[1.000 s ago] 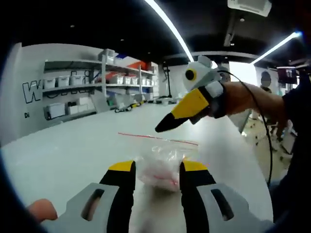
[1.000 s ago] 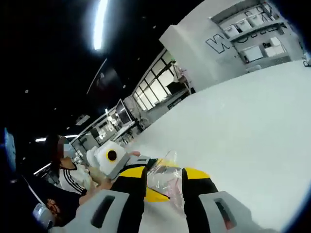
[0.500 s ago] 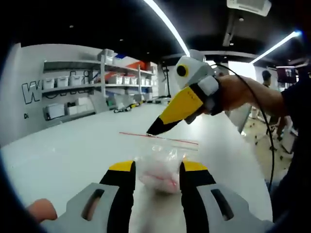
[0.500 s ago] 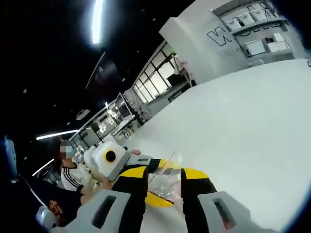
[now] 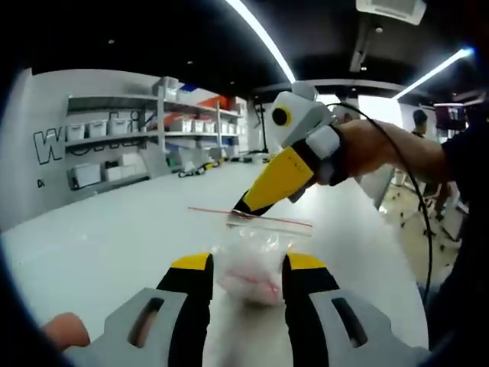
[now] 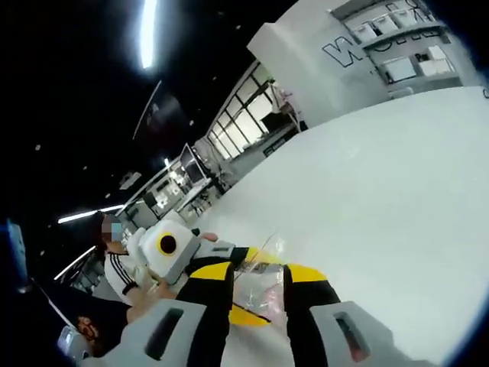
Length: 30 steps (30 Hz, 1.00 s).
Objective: Open the resealable bag by pulling the two sides of the seal apart until the entire bag opening is separated and visibly accessible.
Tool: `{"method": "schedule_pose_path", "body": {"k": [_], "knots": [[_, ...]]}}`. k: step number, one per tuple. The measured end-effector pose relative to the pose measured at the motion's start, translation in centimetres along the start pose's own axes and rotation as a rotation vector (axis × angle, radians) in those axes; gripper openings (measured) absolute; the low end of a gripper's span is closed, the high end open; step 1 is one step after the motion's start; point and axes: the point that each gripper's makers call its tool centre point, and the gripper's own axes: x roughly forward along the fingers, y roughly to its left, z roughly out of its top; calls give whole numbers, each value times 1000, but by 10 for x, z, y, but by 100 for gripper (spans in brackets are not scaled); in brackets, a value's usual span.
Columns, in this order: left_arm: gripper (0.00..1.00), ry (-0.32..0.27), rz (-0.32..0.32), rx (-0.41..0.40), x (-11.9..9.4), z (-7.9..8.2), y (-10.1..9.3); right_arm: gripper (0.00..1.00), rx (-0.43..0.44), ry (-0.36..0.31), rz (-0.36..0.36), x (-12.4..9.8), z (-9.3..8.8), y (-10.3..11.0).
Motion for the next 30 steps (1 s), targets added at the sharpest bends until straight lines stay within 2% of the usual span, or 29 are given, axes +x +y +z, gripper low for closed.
{"method": "schedule_pose_path", "body": {"k": [17,23,30], "knots": [[35,5,-1,8,-3,-1,-5,19,-1,37,-2,0,-7,2],[35,4,-6,17,-4,1,-9,15,13,52,9,2,-9,2],[35,2,-9,18,-4,1,-12,4,58,41,23,0,-15,5]]}}
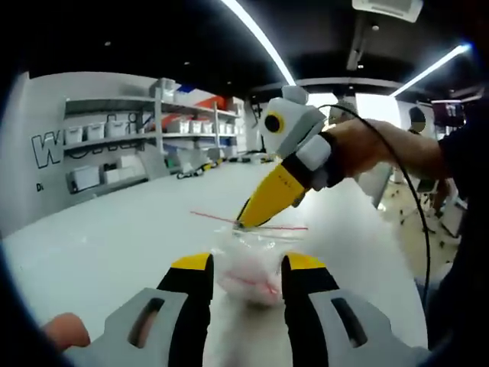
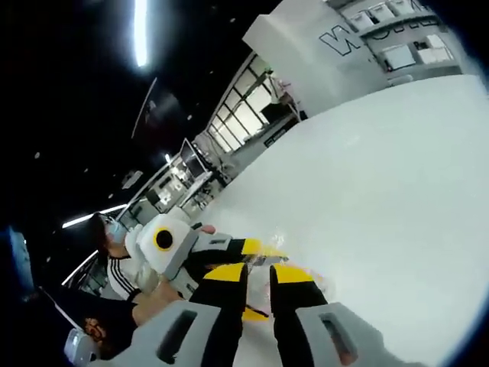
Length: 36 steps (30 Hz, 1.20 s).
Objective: Open the resealable bag by pulling the two sides of the seal apart until the entire bag opening is separated and visibly accessible.
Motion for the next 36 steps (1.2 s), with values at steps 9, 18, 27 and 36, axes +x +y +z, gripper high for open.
{"method": "schedule_pose_path", "body": {"k": [9,18,27,36], "knots": [[35,-1,-3,2,0,0,-4,1,75,-28,63,-1,-4,8],[35,2,-16,12,1,1,-6,1,118,-20,90,1,-7,8],[35,3,-19,12,3,1,-8,0,193,-27,131,1,-7,4],[35,10,-21,8,3,-2,-9,0,274,-38,150,0,-2,-2]]}}
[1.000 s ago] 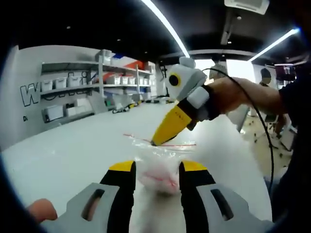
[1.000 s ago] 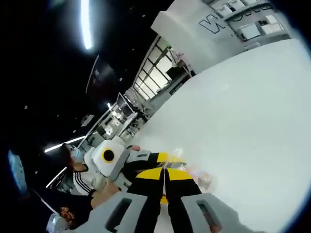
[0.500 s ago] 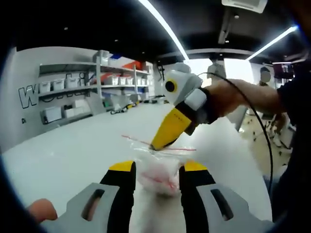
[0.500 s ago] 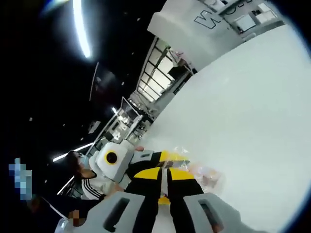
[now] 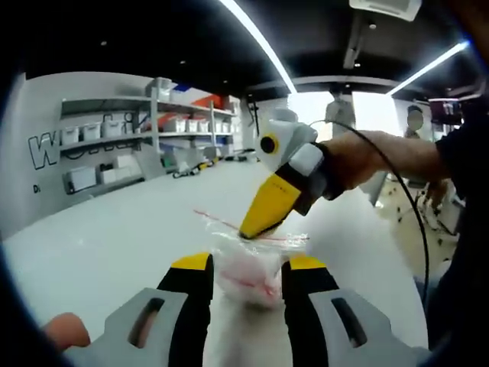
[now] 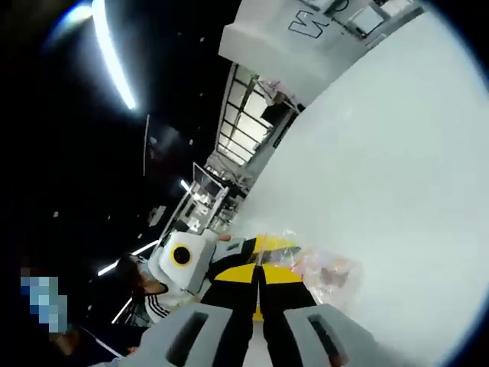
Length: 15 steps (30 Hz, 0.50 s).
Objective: Open the resealable bag by pulling the two sides of the seal apart until the entire bag opening is separated and visibly accessible.
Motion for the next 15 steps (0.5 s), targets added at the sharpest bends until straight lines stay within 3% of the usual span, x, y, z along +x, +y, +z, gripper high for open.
{"method": "schedule_pose_path", "body": {"k": [15], "knots": [[37,7,-4,-6,-1,-3,-2,0,6,-7,5,0,4,0]]}}
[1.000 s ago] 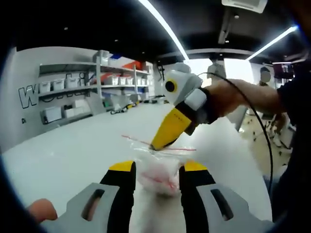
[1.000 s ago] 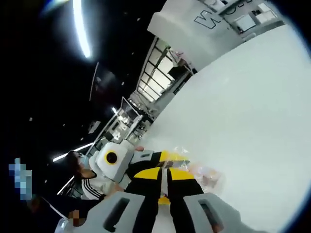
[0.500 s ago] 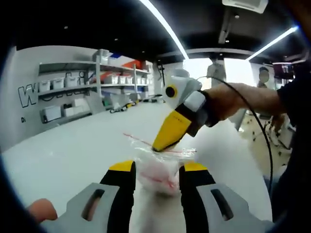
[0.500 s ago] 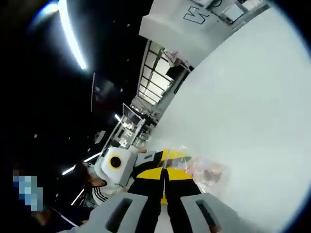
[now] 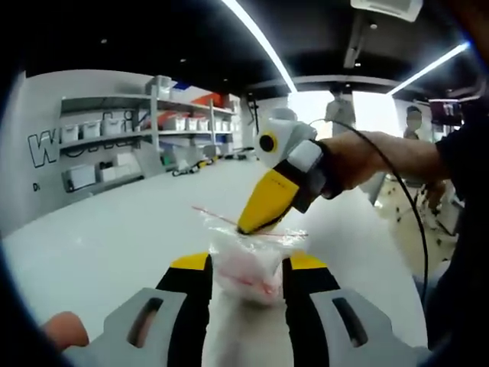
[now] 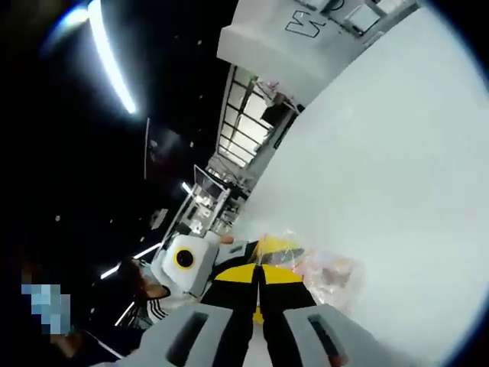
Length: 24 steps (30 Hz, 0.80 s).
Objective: Open the resealable bag by pulling the two sides of the seal apart until the entire bag opening is separated and visibly accessible.
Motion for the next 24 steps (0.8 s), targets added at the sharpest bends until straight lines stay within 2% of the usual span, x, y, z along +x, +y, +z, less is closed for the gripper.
{"method": "schedule_pose_path", "body": {"k": [15,24], "knots": [[40,32,8,-30,-15,-17,3,0,24,-21,36,-2,-5,2],[40,12,18,-95,-35,-19,3,0,69,-60,70,-4,-4,-1]]}}
